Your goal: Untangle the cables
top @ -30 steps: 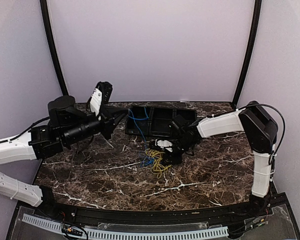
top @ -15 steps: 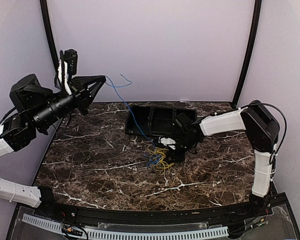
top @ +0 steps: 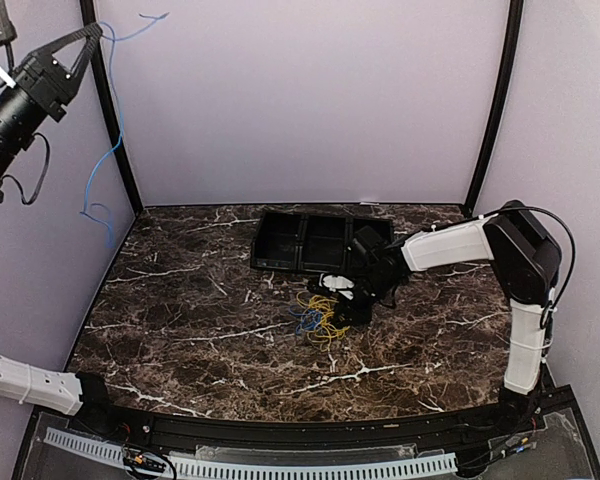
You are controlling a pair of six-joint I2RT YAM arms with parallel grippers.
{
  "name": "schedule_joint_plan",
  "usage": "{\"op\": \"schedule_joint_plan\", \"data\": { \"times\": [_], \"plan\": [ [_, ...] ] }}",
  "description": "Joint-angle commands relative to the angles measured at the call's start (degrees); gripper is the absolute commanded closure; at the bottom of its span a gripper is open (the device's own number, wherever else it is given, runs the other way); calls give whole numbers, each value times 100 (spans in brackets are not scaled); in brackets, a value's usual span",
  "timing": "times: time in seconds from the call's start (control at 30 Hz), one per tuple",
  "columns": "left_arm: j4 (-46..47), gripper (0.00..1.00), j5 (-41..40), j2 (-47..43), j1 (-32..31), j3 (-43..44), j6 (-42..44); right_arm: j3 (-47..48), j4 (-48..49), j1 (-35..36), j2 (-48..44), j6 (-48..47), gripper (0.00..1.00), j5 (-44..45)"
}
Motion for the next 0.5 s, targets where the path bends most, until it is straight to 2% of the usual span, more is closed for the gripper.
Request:
{"op": "schedule_joint_plan", "data": {
  "times": [0.0,0.07,0.2,0.47],
  "plan": [
    [-768,100,-485,429,-24,846,617,15,-57,-50,-65,26,83,58],
    [-929,100,-738,690,-22,883,638,62,-123,-50,-127,40,78,31],
    [-990,100,-1046,914,-24,446,316,206,-353,-57,-434,74,54,-8],
    [-844,100,-1585,999,-10,-568,-547,364,-850,-60,-1284,-137,20,-139]
  ]
}}
